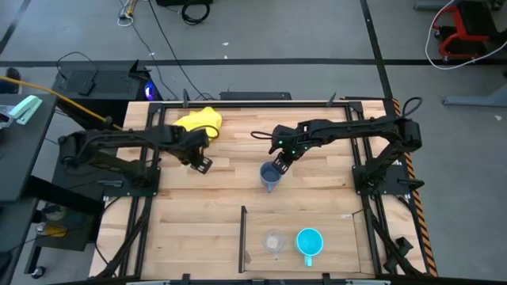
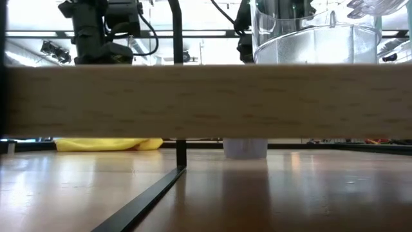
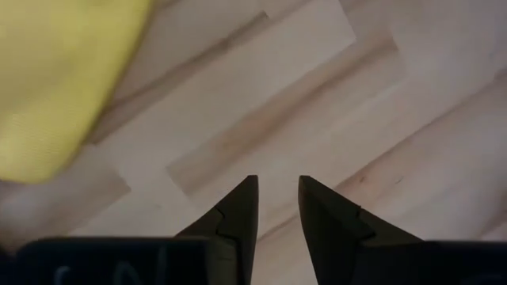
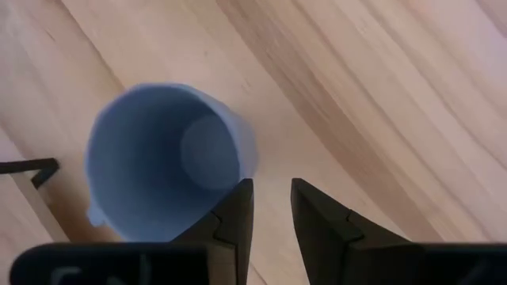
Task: Stack small to large cups/mugs on shelf
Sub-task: Put the violet mug on the shelf
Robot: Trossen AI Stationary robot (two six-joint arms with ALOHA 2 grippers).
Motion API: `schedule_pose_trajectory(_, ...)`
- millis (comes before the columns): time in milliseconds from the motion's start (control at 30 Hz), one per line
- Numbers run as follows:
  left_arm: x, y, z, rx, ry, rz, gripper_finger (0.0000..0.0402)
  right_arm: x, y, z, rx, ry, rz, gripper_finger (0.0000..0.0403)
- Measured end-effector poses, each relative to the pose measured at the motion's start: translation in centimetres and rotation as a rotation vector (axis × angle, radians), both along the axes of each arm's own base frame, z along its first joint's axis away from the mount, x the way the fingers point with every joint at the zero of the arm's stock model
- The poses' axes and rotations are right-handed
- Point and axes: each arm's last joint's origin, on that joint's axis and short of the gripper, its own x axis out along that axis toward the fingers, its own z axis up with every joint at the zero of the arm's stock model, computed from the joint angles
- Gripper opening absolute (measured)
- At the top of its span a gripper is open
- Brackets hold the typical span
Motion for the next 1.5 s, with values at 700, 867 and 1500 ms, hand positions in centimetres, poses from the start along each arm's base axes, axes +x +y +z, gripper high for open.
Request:
schedule_pose_trajectory(700, 1.6, -3.0, -1.5, -0.022, -0.148, -0.009, 0.0092, 0.6, 1.4, -0.2, 0.017, -0.02, 0.021, 0.0093)
schedule_pose_trajectory(867, 1.6, -3.0, -1.5, -0.022, -0.148, -0.009, 0.0085, 0.6, 1.4, -0.2, 0.005, -0.02, 0.018, 0.0093)
schedule_pose_trajectory(1500, 1.6, -2.9, -1.5, 0.001, -0.149, -0.004, 0.0078, 2.1, 1.2, -3.1, 0.005, 0.04, 0.027, 0.0093)
